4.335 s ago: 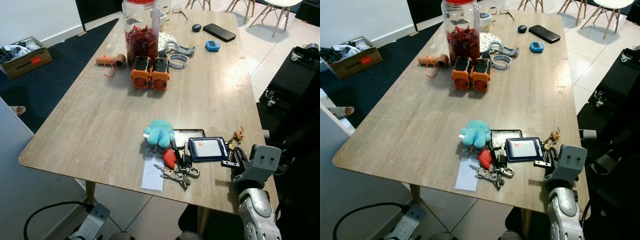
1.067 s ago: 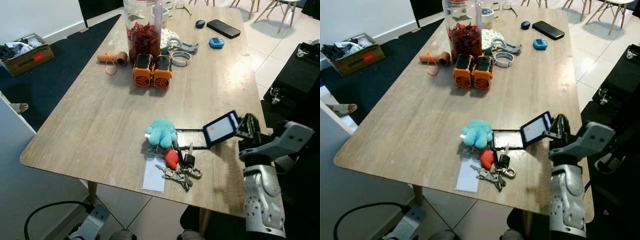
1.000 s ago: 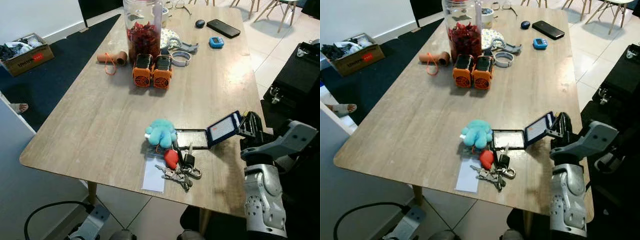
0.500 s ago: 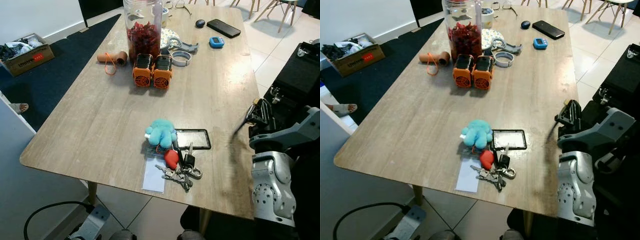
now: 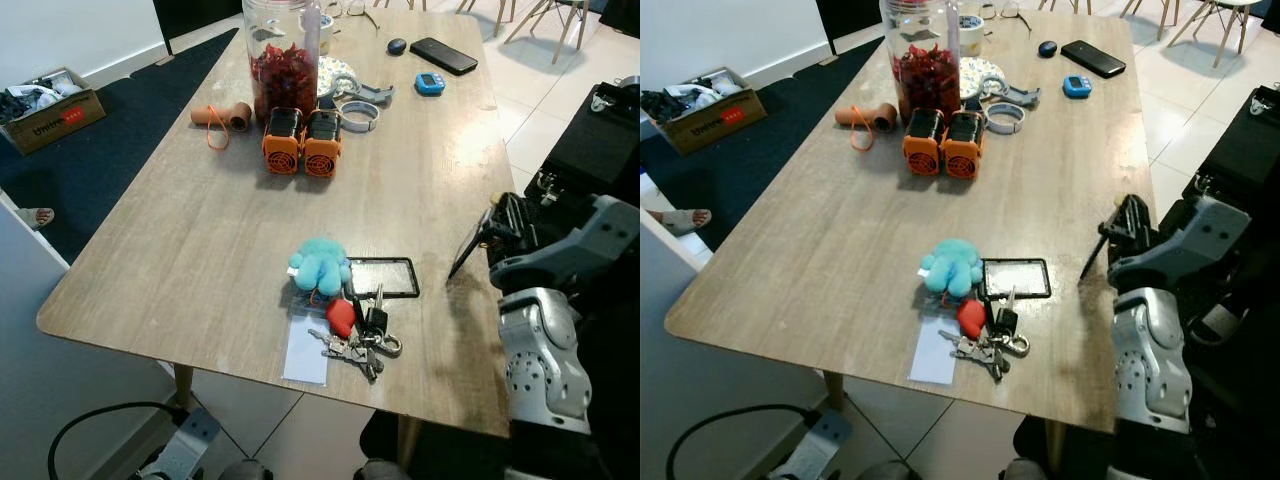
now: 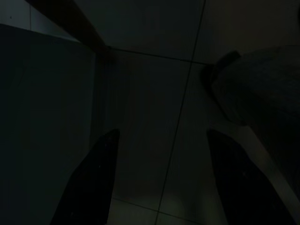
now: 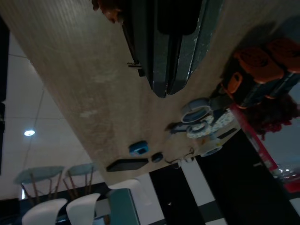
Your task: Hang keys on a hook
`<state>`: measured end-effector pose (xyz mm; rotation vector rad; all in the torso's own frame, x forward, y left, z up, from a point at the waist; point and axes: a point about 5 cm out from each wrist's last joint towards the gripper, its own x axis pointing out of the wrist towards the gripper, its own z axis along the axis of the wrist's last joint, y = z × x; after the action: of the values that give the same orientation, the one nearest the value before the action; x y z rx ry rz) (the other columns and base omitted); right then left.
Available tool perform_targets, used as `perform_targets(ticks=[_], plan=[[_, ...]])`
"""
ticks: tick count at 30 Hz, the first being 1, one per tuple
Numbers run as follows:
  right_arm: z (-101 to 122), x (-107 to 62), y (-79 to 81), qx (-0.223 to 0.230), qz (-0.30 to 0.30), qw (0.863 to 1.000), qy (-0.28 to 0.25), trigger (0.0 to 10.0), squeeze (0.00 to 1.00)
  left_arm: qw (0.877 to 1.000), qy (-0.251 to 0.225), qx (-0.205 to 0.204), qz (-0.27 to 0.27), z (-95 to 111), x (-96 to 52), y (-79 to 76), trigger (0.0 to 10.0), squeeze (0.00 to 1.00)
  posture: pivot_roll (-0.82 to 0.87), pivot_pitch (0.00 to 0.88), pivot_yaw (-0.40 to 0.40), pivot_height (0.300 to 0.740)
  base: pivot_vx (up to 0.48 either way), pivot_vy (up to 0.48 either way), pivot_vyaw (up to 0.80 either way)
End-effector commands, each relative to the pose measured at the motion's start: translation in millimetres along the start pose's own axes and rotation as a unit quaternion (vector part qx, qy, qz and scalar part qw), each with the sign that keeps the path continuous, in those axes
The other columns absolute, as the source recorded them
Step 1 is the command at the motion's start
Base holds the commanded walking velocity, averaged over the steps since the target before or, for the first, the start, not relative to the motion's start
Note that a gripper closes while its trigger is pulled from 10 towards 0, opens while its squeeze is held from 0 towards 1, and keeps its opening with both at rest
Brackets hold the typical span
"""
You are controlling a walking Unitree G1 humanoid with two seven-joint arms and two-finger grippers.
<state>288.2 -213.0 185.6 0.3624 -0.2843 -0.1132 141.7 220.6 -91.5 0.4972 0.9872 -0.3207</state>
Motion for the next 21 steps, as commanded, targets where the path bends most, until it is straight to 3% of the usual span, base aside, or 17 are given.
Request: perform_targets(ticks=[1,3,5,6,7,8,9,10,12,15,18,19,20,21], plan=[[-2.5,2.0,5.1,0.001,0.018,1.0,0.013,0.0,0.0,1.0,0.017,-0.002,0.006,-10.0,-3.2,4.8,10.0,0.06,0.04,0.112,0.016,0.74,0.0,0.0,0.0],[-4.5,7.6,34.4,0.002,0.106,0.994,0.036,0.0,0.0,1.0,0.016,-0.002,0.007,-9.7,-3.1,5.0,10.0,0.06,0.05,0.114,0.012,0.74,0.0,0.0,0.0],[-4.5,7.6,34.4,0.002,0.106,0.994,0.036,0.0,0.0,1.0,0.016,-0.002,0.007,-9.7,-3.1,5.0,10.0,0.06,0.05,0.114,0.012,0.74,0.0,0.0,0.0],[-5.1,8.1,45.8,0.005,0.139,0.989,0.043,0.0,0.0,1.0,0.016,-0.003,0.007,-9.5,-3.1,5.2,10.0,0.06,0.05,0.114,0.01,0.74,0.0,0.0,0.0],[-5.1,8.1,45.8,0.005,0.139,0.989,0.043,0.0,0.0,1.0,0.016,-0.003,0.007,-9.5,-3.1,5.2,10.0,0.06,0.05,0.114,0.01,0.74,0.0,0.0,0.0],[-6.0,6.6,59.2,0.006,0.18,0.982,0.053,0.0,0.0,1.0,0.016,-0.004,0.008,-9.5,-3.1,5.2,10.0,0.06,0.05,0.114,0.01,0.74,0.0,0.0,0.0],[-6.0,6.6,59.2,0.006,0.18,0.982,0.053,0.0,0.0,1.0,0.016,-0.004,0.008,-9.5,-3.1,5.2,10.0,0.06,0.05,0.114,0.01,0.74,0.0,0.0,0.0],[-7.8,3.6,71.1,0.006,0.22,0.973,0.065,0.0,0.0,1.0,0.016,-0.005,0.008,-9.5,-3.1,5.3,10.0,0.06,0.05,0.114,0.01,0.74,0.0,0.0,0.0],[-7.8,3.6,71.1,0.006,0.22,0.973,0.065,0.0,0.0,1.0,0.016,-0.005,0.008,-9.5,-3.1,5.3,10.0,0.06,0.05,0.114,0.01,0.74,0.0,0.0,0.0],[-13.6,-2.8,86.4,-0.006,0.271,0.959,0.087,0.0,0.0,1.0,0.017,-0.006,0.008,-9.7,-3.1,5.2,10.0,0.06,0.05,0.117,0.009,0.74,0.0,0.0,0.0],[-16.6,-4.2,89.2,-0.011,0.278,0.956,0.094,0.0,0.0,1.0,0.018,-0.006,0.008,-9.8,-3.1,5.2,10.0,0.06,0.05,0.117,0.01,0.74,0.0,0.0,0.0],[-18.5,-4.5,90.2,-0.016,0.28,0.955,0.098,0.2,0.0,1.0,0.018,-0.006,0.008,-9.8,-3.1,5.1,10.0,0.06,0.05,0.118,0.009,0.74,0.0,0.0,0.0],[-20.1,-4.4,90.9,-0.02,0.28,0.954,0.102,2.1,0.0,1.0,0.017,-0.006,0.008,-9.9,-3.1,5.1,10.0,0.06,0.05,0.118,0.01,0.74,0.0,0.0,0.0],[-20.1,-4.4,90.9,-0.02,0.28,0.954,0.102,2.1,0.0,1.0,0.017,-0.006,0.008,-9.9,-3.1,5.1,10.0,0.06,0.05,0.118,0.01,0.74,0.0,0.0,0.0]])
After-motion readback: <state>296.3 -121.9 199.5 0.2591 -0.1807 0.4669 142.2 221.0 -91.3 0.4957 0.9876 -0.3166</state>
